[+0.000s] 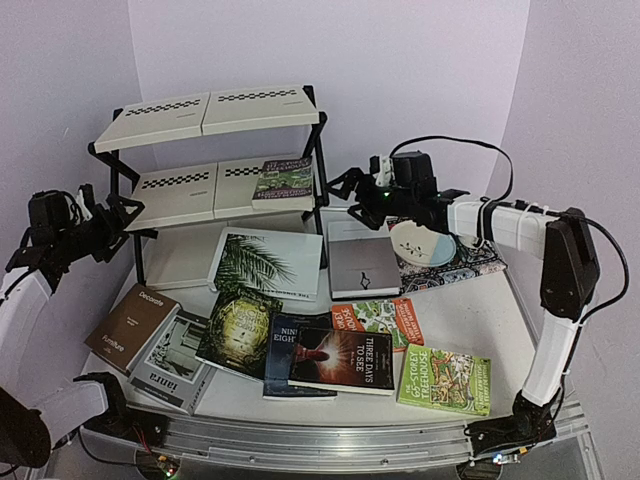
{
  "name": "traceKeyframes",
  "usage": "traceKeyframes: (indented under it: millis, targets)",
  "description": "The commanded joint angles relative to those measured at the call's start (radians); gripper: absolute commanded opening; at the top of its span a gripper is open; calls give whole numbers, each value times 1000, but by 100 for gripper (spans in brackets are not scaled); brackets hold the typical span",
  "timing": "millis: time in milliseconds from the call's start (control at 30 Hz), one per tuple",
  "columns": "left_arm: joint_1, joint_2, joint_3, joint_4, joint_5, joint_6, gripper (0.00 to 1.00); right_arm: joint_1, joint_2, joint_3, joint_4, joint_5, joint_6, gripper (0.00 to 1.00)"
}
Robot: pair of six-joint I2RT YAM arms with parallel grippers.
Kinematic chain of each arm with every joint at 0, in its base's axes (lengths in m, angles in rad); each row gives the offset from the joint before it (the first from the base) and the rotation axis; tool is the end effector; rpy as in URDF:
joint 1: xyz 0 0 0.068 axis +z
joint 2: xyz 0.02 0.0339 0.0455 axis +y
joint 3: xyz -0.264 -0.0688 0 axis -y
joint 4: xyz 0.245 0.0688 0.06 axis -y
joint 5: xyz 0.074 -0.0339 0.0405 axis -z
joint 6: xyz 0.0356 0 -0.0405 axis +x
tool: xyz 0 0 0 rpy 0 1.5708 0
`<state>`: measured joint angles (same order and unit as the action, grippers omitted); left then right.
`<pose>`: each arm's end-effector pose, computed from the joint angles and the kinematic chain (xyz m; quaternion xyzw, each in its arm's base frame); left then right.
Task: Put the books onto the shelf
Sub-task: Pick up the book from the shelf.
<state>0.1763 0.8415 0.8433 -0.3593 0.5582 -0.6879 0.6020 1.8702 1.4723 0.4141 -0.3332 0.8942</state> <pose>0.1870 0.0142 0.3343 -0.1881 0.7830 -0.3576 0.4730 0.3681 0.2670 0.3279 -0.0163 0.7015 0.5634 0.4361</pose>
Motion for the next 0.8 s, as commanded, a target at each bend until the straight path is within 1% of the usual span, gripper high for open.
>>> traceKeyframes:
  millis: [0, 133, 267, 333, 467, 700, 733, 767]
  targets:
    - [-30, -17, -33, 120, 21, -70, 96, 66, 8, 22, 132, -1, 125, 98]
    - [-31, -24, -56, 152, 34, -73, 96, 93, 77, 71, 178, -2, 193, 98]
    - [-32, -17, -57, 160, 42, -63, 96, 110, 136, 126, 178, 11, 237, 93]
    - [-33, -7, -53, 162, 48, -57, 96, 116, 147, 132, 175, 39, 244, 92]
    - [-33, 7, -50, 168, 53, -55, 95, 120, 155, 140, 174, 74, 249, 86]
    - [-33, 9, -91, 227, 65, -102, 94, 122, 188, 184, 202, 88, 263, 73]
    - [-33, 7, -96, 235, 67, -105, 94, 121, 197, 200, 204, 82, 265, 69]
    - [-34, 8, -98, 240, 71, -108, 94, 121, 203, 211, 204, 79, 266, 61]
